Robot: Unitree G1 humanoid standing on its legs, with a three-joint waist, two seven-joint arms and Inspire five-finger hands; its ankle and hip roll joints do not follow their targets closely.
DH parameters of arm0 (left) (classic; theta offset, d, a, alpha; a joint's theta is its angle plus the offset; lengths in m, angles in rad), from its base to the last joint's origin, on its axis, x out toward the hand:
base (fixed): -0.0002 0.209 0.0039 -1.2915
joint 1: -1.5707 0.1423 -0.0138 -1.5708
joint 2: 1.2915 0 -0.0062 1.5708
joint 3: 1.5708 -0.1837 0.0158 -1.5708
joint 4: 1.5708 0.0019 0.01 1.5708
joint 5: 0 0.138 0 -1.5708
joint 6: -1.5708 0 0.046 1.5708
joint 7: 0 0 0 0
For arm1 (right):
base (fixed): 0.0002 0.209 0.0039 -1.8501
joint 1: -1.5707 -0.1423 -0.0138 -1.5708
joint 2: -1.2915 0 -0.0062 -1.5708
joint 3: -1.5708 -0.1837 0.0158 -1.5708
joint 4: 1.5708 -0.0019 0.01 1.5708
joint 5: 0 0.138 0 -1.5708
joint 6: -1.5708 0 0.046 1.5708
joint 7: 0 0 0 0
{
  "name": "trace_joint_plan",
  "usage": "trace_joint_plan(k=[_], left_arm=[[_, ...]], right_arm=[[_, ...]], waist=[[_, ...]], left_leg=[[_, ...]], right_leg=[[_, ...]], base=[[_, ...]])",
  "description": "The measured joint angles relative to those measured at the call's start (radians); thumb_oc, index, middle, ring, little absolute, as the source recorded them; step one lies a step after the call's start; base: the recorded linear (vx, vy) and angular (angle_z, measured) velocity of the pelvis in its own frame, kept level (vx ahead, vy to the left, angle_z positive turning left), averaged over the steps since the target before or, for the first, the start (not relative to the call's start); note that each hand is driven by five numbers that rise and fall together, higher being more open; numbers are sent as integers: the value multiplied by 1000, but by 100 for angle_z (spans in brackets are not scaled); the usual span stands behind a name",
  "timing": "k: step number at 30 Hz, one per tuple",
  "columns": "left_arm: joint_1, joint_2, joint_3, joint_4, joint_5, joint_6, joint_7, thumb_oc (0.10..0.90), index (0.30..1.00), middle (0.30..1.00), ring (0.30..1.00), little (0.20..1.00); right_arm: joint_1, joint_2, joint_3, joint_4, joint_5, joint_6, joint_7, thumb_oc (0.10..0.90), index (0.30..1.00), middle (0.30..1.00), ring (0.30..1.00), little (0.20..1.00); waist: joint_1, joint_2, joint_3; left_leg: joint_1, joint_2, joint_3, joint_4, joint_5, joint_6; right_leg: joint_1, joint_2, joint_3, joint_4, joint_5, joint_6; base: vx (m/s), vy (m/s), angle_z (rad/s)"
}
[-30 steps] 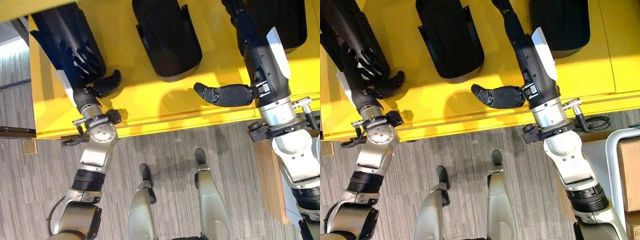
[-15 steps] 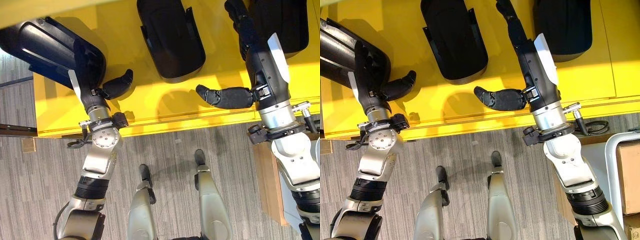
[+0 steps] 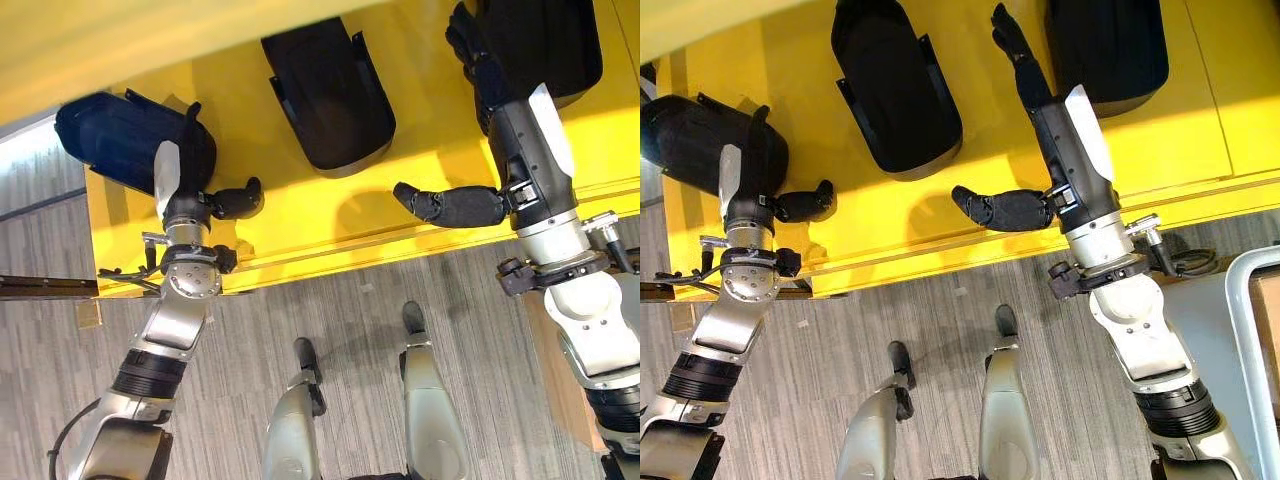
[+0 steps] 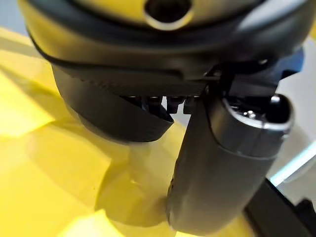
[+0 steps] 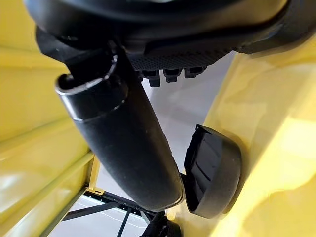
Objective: Move parts from the plastic box to the shelf.
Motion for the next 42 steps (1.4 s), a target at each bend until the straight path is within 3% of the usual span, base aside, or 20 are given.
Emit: trace_joint_plan(k=[4,10,12,18,34,38,42], left_arm=[[74,37,-35,-25,28,-16,-66,900,1000,1000,1000,1000],[92,51,-44,-46,121,-19,-139,900,1000,1000,1000,1000],[92,99,-83,-45,195,-16,-173,900,1000,1000,1000,1000],[102,132,-89,-53,260,-26,-217,900,1000,1000,1000,1000],[126,183,-101,-83,575,-164,-246,900,1000,1000,1000,1000],[126,184,-107,-82,565,-172,-132,900,1000,1000,1000,1000],[121,162,-77,-37,533,-254,104,900,1000,1000,1000,1000]], right_arm=[[24,-9,-28,0,2,6,10,900,1000,1000,1000,1000],[36,-9,-31,0,39,11,21,900,1000,1000,1000,1000],[35,-10,-31,0,40,15,31,900,1000,1000,1000,1000],[37,-10,-31,0,48,15,43,900,1000,1000,1000,1000],[37,-10,-31,0,48,15,39,900,1000,1000,1000,1000],[37,-9,-31,0,48,16,32,900,1000,1000,1000,1000],[54,6,-30,0,47,15,31,900,1000,1000,1000,1000]], waist=[[-10,41,-6],[-8,41,-6],[-9,42,-7],[-11,43,-7],[-8,44,-8],[-7,44,-8],[-8,44,-8]], left_leg=[[56,-20,8,-51,11,5],[80,-22,8,-64,21,-3],[100,-24,9,-69,20,-2],[105,-28,9,-70,20,-1],[107,-29,9,-74,21,-2],[108,-29,7,-74,21,-2],[122,-29,7,-75,21,-2]], right_leg=[[37,-17,3,-16,-8,9],[62,-19,-1,-23,-10,11],[82,-21,-2,-29,-10,11],[87,-25,0,-31,-11,14],[98,-28,-3,-49,-3,20],[100,-27,-4,-49,-3,19],[114,-27,-4,-48,-3,19]], base=[[65,103,2],[42,46,1],[53,53,-1],[6,5,0],[0,-2,0],[3,-8,0],[-2,-17,0]])
